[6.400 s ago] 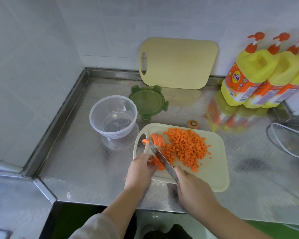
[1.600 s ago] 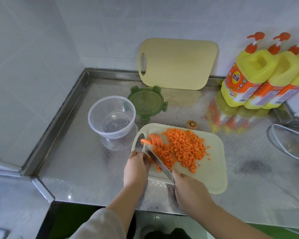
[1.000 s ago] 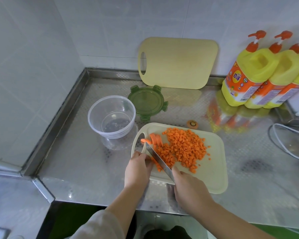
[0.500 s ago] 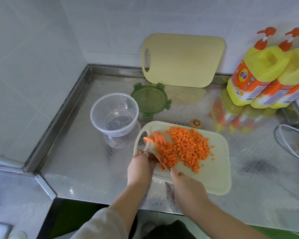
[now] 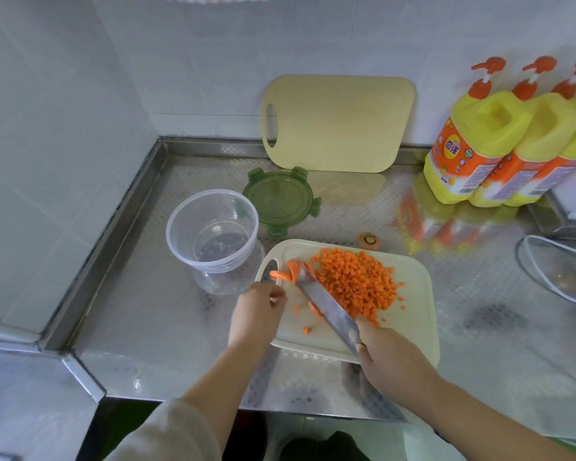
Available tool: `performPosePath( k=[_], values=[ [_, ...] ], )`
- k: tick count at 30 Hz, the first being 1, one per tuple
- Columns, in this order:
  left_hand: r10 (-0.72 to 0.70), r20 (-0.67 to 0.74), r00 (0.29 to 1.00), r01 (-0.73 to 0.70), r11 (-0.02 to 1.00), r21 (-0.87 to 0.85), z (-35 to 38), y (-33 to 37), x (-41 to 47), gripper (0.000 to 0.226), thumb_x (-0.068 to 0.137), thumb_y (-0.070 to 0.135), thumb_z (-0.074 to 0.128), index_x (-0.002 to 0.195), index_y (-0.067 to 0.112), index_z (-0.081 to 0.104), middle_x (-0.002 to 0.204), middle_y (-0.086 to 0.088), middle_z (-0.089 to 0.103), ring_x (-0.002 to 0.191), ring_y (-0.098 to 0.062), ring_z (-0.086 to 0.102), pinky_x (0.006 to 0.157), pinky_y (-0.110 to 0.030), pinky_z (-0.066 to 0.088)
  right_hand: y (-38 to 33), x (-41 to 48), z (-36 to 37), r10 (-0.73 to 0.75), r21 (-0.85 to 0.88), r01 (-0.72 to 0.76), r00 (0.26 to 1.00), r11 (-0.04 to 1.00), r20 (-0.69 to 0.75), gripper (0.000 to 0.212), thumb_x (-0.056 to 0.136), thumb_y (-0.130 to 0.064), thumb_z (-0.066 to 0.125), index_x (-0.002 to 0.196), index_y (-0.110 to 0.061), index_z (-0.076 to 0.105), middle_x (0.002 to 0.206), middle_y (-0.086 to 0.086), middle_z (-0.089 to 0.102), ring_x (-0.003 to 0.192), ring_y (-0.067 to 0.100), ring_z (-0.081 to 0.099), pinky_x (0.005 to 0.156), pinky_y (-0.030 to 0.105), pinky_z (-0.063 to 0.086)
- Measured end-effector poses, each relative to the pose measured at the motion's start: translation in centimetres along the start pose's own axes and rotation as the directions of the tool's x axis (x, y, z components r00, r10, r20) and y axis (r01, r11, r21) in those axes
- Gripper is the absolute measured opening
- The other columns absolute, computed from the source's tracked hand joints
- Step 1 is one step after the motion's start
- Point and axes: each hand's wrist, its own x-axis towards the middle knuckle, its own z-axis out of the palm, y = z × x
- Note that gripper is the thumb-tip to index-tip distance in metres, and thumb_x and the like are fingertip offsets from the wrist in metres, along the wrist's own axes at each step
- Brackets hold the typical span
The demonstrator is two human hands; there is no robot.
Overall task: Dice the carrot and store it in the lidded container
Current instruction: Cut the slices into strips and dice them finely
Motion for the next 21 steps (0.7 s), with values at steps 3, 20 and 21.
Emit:
performPosePath(
  k=[3, 20, 21],
  values=[
    [0.002, -0.089, 0.996, -0.008, 0.998, -0.069, -1.7, 0.2, 1.4, 0.013, 0.090, 0.016, 0.056, 0.087, 0.020, 0.068, 0.069, 0.007, 0.063, 0.067, -0.016, 0.060, 0.060, -0.025, 0.043, -0.5, -0.2, 0.6, -0.061, -0.089, 0.065, 0.997, 0.994, 0.039, 0.040, 0.098, -0.026, 0.036, 0.138, -0.022, 0.030, 0.112, 0.001, 0.058, 0.101, 0.020, 0.057, 0.084, 0.030, 0.043],
    [0.306, 0.571, 0.762, -0.593, 0.684, 0.425, -0.3, 4.0, 8.3, 0.048, 0.092, 0.012, 0.052, 0.132, 0.039, 0.051, 0.132, 0.002, 0.045, 0.118, -0.020, 0.049, 0.094, -0.041, 0.047, 1.6, 0.0, -0.8, 0.022, -0.010, -0.021, 0.998, 1.000, 0.058, 0.014, 0.097, -0.021, 0.038, 0.085, -0.023, 0.031, 0.069, -0.007, 0.041, 0.058, 0.007, 0.037, 0.050, 0.022, 0.026],
    [0.313, 0.583, 0.750, -0.613, 0.660, 0.435, -0.2, 4.3, 8.5, 0.046, 0.092, 0.013, 0.053, 0.131, 0.038, 0.053, 0.129, 0.002, 0.047, 0.116, -0.020, 0.051, 0.093, -0.039, 0.047, 1.8, 0.0, -0.8, 0.019, -0.013, -0.018, 0.998, 1.000, 0.064, 0.014, 0.097, -0.021, 0.038, 0.085, -0.024, 0.031, 0.070, -0.007, 0.042, 0.058, 0.007, 0.038, 0.049, 0.021, 0.026]
  ],
)
